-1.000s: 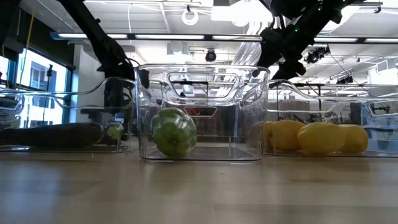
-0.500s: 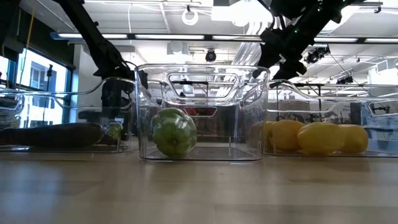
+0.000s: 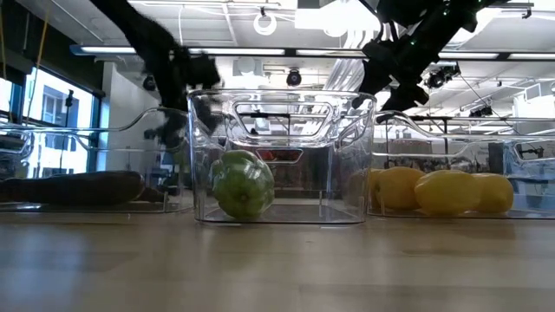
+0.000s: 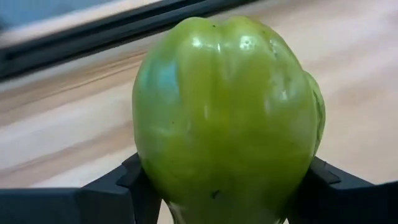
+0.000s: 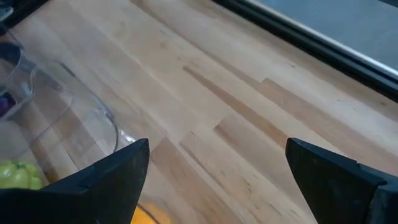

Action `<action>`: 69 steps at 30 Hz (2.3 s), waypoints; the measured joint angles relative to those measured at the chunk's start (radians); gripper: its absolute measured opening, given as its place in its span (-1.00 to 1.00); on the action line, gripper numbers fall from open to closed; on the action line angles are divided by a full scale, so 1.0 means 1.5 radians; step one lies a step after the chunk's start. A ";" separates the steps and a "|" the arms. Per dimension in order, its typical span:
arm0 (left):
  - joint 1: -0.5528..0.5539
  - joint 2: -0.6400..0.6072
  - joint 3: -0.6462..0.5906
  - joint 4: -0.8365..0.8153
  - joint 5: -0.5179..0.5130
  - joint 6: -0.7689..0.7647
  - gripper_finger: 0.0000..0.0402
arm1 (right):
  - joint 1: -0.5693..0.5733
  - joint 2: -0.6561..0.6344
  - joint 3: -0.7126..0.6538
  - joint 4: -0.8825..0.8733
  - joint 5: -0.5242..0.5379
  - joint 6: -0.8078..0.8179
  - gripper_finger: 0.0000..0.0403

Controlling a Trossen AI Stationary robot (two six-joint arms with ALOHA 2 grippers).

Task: Sort produce into baskets
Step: Put the chayote into the middle transparent bin, then return to Home Position

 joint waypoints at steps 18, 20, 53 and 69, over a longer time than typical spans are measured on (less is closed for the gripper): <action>-0.479 -0.088 0.027 0.276 -0.112 -0.097 0.23 | -0.008 0.000 0.000 0.006 -0.053 -0.144 0.82; -0.490 -0.064 0.036 0.273 -0.111 -0.127 0.23 | -0.008 0.000 0.000 0.006 -0.075 -0.155 0.82; -0.451 -0.050 0.050 0.403 0.001 0.081 0.85 | 0.155 -0.123 0.037 0.140 -0.089 0.111 0.82; -0.395 -0.050 0.050 0.516 -0.001 -0.044 0.85 | 0.167 -0.288 0.036 -0.028 -0.089 0.068 0.82</action>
